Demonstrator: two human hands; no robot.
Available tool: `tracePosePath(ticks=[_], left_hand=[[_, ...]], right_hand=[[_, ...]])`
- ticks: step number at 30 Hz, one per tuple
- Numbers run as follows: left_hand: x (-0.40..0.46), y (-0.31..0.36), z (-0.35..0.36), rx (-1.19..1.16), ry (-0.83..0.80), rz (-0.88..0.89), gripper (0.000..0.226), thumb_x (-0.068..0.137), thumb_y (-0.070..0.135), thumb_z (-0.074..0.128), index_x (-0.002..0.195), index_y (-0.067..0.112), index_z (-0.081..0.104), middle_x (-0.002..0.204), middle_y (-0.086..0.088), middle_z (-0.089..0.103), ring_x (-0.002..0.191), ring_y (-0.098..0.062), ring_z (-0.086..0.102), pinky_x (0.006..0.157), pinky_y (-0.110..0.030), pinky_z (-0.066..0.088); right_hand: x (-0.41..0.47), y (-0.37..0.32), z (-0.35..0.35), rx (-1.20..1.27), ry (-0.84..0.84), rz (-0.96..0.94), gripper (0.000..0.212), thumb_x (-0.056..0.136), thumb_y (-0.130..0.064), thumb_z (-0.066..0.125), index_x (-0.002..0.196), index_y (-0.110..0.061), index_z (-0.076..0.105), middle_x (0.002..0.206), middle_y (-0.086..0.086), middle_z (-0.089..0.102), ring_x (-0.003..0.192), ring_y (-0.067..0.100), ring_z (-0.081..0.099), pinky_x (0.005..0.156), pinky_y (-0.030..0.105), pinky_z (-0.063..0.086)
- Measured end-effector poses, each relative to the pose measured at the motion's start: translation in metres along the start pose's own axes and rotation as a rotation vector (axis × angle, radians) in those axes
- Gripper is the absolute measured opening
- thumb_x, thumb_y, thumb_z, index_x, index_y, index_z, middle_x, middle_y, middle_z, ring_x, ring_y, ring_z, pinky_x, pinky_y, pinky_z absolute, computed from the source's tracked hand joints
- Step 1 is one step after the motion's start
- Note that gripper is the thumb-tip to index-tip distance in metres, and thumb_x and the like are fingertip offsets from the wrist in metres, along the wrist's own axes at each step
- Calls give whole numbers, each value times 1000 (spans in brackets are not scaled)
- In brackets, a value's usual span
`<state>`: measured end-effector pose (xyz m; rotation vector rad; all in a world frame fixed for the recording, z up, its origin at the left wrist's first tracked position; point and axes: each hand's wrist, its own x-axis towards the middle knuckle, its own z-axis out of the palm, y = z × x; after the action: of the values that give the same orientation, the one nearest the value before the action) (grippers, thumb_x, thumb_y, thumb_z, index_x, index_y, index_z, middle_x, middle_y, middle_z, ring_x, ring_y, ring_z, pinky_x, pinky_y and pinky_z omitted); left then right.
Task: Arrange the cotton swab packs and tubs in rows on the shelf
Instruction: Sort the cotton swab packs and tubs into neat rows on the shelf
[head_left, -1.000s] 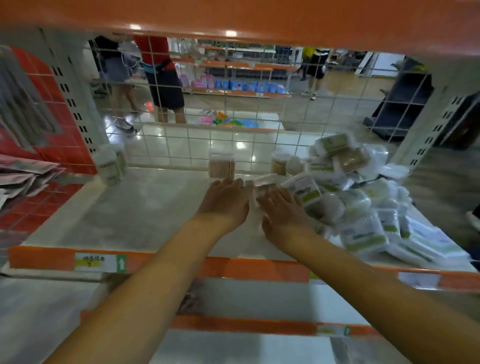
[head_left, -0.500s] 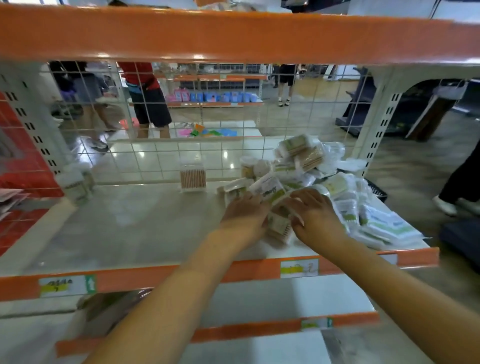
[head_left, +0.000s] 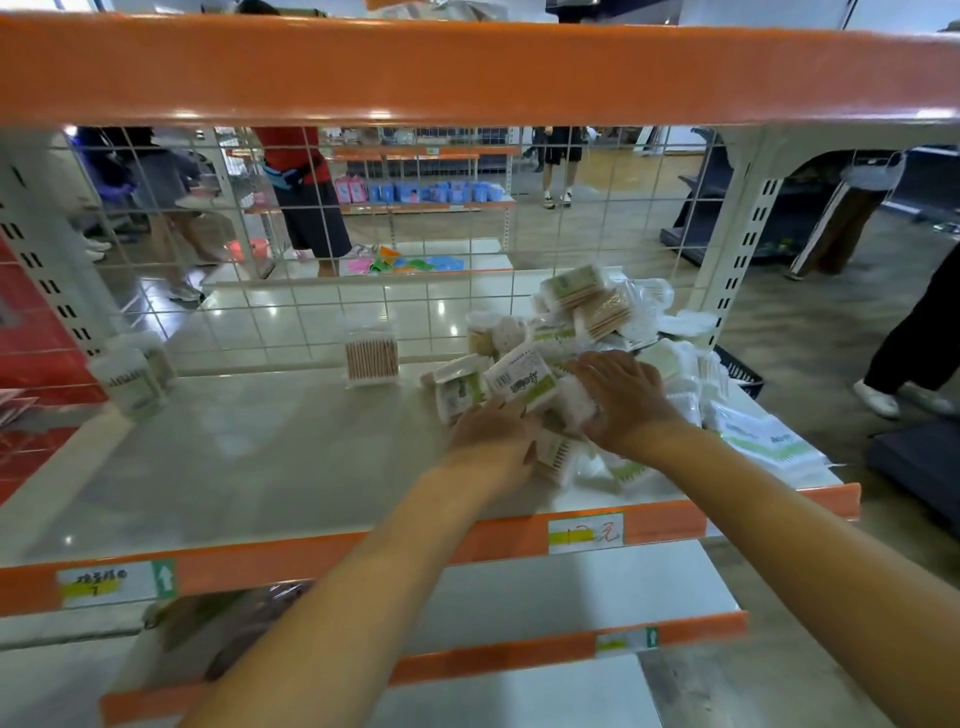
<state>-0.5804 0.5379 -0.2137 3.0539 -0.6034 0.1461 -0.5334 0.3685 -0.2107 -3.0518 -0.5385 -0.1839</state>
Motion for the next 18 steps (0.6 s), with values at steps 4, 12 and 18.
tracePosePath(ticks=[4,12,18], left_hand=[[-5,-6,3,-41,14,-10,38,94,26,45,131,18,46,134,-6,44,124,-27,38,96,-39,36],[-5,-9,4,-54,32,-33,35,95,24,44,127,14,50,131,-6,47,122,-24,39,96,-36,36],[-2,-9,3,-69,28,-28,35,95,24,43,128,15,48,130,-6,49,121,-25,40,97,-37,37]], right_hand=[[3,-3,-4,33,-28,-22,70,84,-33,56,144,-23,23,150,-2,26,138,19,16,112,44,15],[6,1,-8,101,-2,-41,68,82,-26,65,141,-21,32,144,0,37,133,22,28,108,40,21],[6,5,-15,259,88,-40,66,78,-24,70,135,-18,40,136,4,46,125,23,40,102,39,31]])
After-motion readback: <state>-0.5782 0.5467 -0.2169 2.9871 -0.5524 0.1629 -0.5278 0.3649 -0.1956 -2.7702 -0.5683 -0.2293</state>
